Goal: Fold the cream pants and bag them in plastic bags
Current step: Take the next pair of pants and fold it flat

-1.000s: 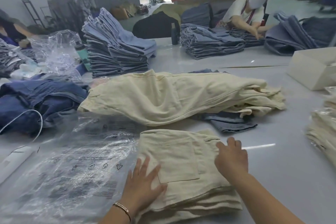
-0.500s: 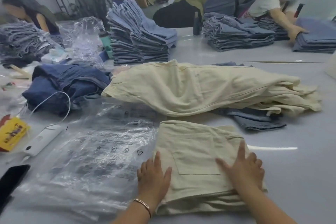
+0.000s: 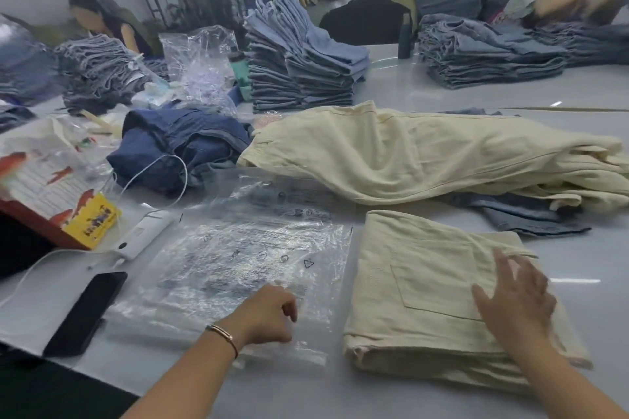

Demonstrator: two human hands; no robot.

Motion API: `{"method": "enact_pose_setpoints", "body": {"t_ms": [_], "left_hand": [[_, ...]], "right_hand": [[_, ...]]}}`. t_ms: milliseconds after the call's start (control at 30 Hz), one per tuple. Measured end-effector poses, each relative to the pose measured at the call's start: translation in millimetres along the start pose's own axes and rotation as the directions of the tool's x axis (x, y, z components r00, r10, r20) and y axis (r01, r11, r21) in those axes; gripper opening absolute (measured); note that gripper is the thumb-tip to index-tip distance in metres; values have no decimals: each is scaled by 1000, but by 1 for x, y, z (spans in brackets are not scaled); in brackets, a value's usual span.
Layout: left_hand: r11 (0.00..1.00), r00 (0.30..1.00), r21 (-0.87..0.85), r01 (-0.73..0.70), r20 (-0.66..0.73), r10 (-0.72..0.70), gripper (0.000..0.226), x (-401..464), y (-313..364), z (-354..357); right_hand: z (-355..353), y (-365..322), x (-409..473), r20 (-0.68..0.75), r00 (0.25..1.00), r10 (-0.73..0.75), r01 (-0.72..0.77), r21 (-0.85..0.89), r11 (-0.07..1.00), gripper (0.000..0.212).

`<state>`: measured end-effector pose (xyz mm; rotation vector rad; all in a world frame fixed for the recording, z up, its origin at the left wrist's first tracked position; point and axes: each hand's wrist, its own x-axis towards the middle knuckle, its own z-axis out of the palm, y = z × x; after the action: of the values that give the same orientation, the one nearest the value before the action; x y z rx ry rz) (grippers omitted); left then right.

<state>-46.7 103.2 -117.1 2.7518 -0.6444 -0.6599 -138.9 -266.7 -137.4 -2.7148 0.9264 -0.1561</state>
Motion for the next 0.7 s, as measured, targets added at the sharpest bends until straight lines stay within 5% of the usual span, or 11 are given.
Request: {"method": "enact_pose_setpoints", "body": {"t_ms": [133,267,400,467,533,600,700], "left_hand": [[965,990,231,-127,83,110,49,-11,-22,13],[961,976,193,-197,-56,211,25,-13,-28,16],[989,977,116,-90,-181,110,32,-8,-27,9],[999,927,-39,34,-373,-46,39,-5,-23,5],[918,817,-392,64,-508,-274,37,1,-14,-1],[708,765,-706,-6,-459,-452,28,8,4,-7],[471,882,-882,-23,-239,-405,19,18,43,-3]], "right_hand": [[30,-43,-26,186,884,-429,438,-11,899,80],[55,-49,-31,362,846,-391,448,-87,890,84],[56,-43,-32,384,870,-311,383,-126,915,79],[54,-43,-34,393,879,-269,351,-153,924,77],[49,-38,-34,393,894,-213,300,-172,938,76],[41,-29,-33,404,905,-132,223,-187,957,78],[24,-10,-32,410,912,-1,98,-216,972,83]]}}
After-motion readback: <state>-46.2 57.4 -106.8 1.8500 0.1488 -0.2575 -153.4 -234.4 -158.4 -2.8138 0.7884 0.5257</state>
